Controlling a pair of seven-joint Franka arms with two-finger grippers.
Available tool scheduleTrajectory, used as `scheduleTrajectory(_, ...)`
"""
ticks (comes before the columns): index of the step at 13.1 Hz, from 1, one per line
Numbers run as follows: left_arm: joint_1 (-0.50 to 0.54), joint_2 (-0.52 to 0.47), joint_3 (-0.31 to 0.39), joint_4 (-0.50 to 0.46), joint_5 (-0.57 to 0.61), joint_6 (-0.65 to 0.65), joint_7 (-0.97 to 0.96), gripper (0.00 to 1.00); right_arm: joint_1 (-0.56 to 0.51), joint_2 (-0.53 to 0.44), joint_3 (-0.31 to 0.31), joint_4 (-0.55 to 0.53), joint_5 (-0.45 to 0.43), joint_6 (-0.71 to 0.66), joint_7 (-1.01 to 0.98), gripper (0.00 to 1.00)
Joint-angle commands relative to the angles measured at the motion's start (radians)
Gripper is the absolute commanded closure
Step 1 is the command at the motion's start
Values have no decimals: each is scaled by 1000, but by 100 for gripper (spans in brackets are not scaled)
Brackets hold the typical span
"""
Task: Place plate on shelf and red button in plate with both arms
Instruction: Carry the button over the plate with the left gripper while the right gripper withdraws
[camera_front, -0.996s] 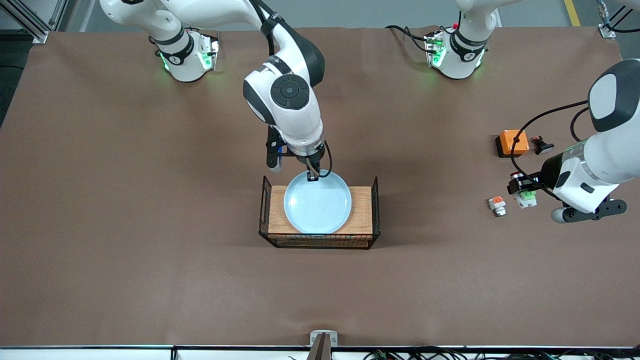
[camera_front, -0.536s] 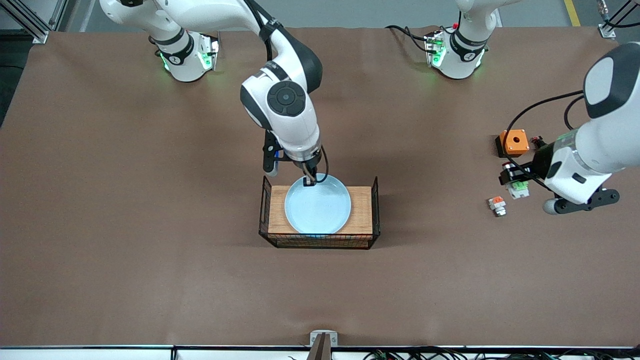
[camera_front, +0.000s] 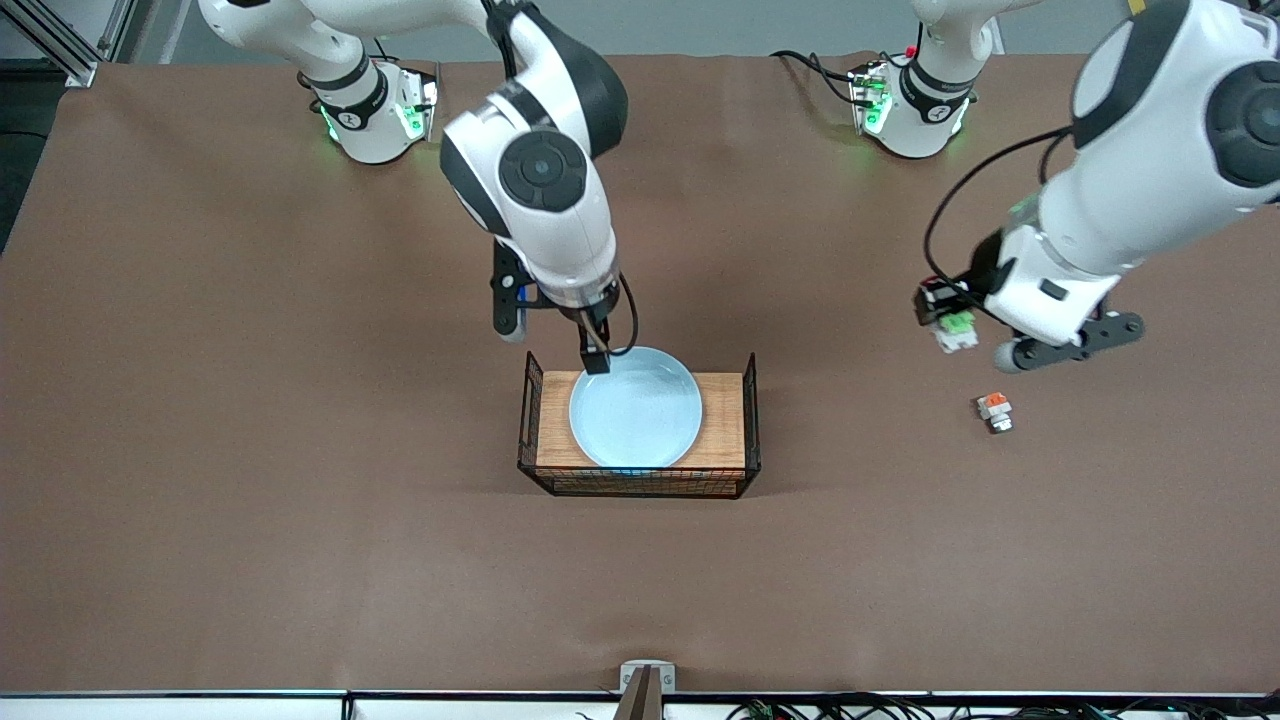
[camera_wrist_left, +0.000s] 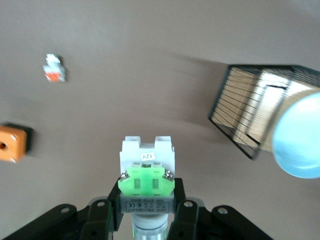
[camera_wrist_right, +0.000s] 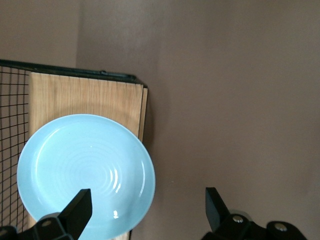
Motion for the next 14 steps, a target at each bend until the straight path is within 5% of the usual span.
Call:
scheduleTrajectory(1, -12, 14, -53, 1, -38, 13, -127, 100, -30, -112, 10, -26, 7, -152, -217, 0)
scheduleTrajectory(4, -132, 98, -51, 3, -37, 224, -286, 100, -94, -253, 10, -104, 8, -264, -448, 0)
scheduleTrajectory(9, -314, 256, -27, 15, 43, 536, -605, 100, -249, -499, 10, -352, 8, -263, -857, 0)
scheduleTrajectory(14, -662, 398, 282, 127, 135, 621, -857, 93, -427, -609, 7, -464, 5, -262, -1311, 0)
